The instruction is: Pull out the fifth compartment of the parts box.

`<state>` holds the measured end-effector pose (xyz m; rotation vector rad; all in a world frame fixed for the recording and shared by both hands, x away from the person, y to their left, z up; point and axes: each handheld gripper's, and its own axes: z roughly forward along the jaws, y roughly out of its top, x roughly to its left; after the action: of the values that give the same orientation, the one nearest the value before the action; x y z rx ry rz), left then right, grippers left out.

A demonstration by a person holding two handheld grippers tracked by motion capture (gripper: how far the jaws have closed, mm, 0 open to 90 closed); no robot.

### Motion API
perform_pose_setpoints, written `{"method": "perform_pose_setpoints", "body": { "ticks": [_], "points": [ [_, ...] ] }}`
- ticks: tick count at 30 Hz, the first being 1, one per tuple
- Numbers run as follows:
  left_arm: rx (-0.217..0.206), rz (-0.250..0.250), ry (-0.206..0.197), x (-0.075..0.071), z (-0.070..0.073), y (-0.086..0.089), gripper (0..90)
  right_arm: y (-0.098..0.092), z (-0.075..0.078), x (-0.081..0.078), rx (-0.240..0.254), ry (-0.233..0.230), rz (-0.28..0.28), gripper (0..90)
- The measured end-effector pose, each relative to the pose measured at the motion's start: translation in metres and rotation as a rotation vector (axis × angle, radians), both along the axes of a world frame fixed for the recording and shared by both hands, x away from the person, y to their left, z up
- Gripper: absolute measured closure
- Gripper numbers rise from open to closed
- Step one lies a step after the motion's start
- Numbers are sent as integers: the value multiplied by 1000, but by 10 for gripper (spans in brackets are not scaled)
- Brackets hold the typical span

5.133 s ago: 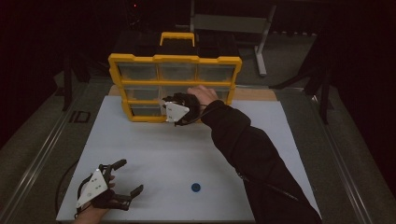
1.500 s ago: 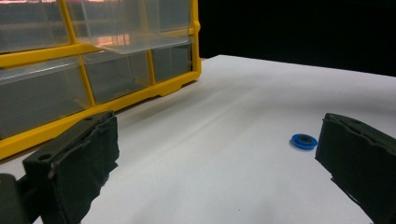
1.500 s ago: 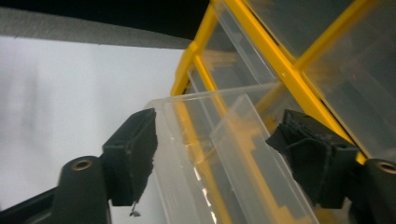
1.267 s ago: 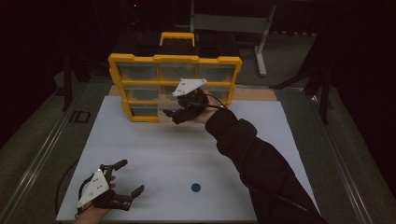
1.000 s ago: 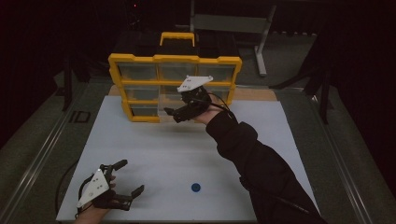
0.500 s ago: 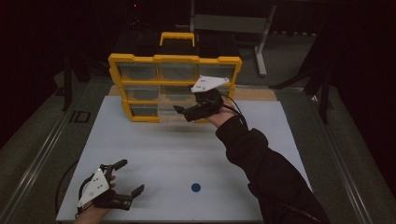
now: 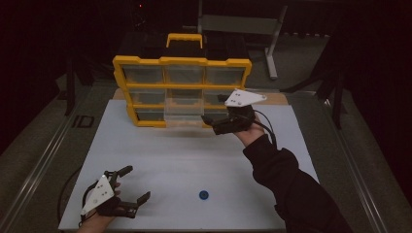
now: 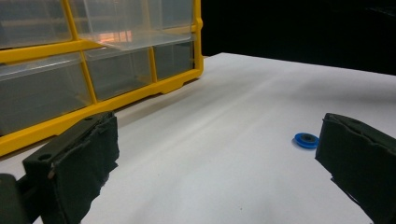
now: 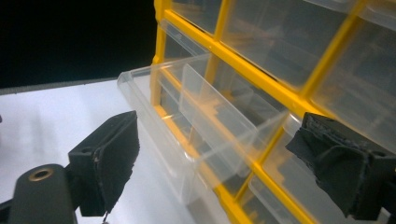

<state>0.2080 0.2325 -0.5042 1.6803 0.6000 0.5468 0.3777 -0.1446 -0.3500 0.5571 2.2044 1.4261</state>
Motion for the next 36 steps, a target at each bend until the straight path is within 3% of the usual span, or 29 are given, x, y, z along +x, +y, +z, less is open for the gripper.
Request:
{"method": "perform_pose_setpoints", "body": {
  "ticks": [15, 18, 26, 36],
  "points": [
    [3, 0, -2, -1, 0, 0, 0, -34, -23, -37, 25, 11, -7, 128],
    [2, 0, -3, -1, 0, 0, 0, -39, -31, -47, 7, 3, 2, 125],
    [2, 2, -2, -1, 0, 0, 0, -62, -54, -68, 57, 29, -19, 120],
    [5, 3, 1, -1, 0, -1, 0, -83, -84, -91, 54, 31, -44, 118]
  ]
}}
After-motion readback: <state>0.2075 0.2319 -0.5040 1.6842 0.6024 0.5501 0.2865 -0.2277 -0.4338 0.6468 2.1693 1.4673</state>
